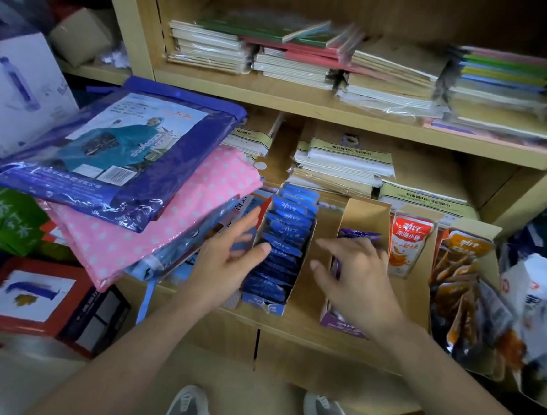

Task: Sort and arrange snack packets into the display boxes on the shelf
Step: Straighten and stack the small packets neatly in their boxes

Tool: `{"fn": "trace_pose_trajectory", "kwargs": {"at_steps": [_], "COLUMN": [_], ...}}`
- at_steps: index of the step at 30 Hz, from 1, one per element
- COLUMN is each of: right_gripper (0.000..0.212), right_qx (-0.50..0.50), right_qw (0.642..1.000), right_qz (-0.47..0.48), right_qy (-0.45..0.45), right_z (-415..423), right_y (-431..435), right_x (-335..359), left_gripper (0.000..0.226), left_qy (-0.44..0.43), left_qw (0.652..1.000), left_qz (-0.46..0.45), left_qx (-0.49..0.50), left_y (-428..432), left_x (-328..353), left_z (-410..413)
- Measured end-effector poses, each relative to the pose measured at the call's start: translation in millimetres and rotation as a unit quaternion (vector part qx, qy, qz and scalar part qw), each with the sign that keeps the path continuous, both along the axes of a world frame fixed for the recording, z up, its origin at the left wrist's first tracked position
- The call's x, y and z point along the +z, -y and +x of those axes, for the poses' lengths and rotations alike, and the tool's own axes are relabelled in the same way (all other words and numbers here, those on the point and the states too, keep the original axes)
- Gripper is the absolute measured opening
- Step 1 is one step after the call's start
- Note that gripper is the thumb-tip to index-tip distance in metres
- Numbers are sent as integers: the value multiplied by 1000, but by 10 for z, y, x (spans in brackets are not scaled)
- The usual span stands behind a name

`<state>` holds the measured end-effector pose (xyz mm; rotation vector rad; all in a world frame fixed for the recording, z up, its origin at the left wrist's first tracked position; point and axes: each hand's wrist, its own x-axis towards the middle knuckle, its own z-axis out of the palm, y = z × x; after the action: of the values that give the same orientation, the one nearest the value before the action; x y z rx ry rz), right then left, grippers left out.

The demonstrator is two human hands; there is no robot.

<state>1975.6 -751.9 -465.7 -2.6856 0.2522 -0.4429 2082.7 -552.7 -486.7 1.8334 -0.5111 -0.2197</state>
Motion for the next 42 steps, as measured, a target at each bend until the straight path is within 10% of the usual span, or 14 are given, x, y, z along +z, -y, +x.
{"fn": "trace_pose_trajectory", "kwargs": {"at_steps": [7, 27, 35, 42], "right_gripper": [22, 7, 22, 10], "right_qx": [28, 138, 118, 125], "right_qw": [998, 989, 981, 987], "right_qz": [59, 31, 146, 54], "right_qy": [7, 45, 51, 87], "right_z": [482, 553, 501, 559], "right_y": [115, 228, 179, 131], "right_x": [137, 38, 54, 37], "left_gripper": [16, 11, 12, 20], "left_qy": [-12, 269, 234, 219], "left_qw": [995, 958, 971, 975], "left_qz": [-63, 95, 45, 25], "left_qx": [70, -23, 36, 3], "left_y": [256, 198, 248, 197], "left_x": [20, 65, 45, 179], "left_z": [235, 397, 336, 289]}}
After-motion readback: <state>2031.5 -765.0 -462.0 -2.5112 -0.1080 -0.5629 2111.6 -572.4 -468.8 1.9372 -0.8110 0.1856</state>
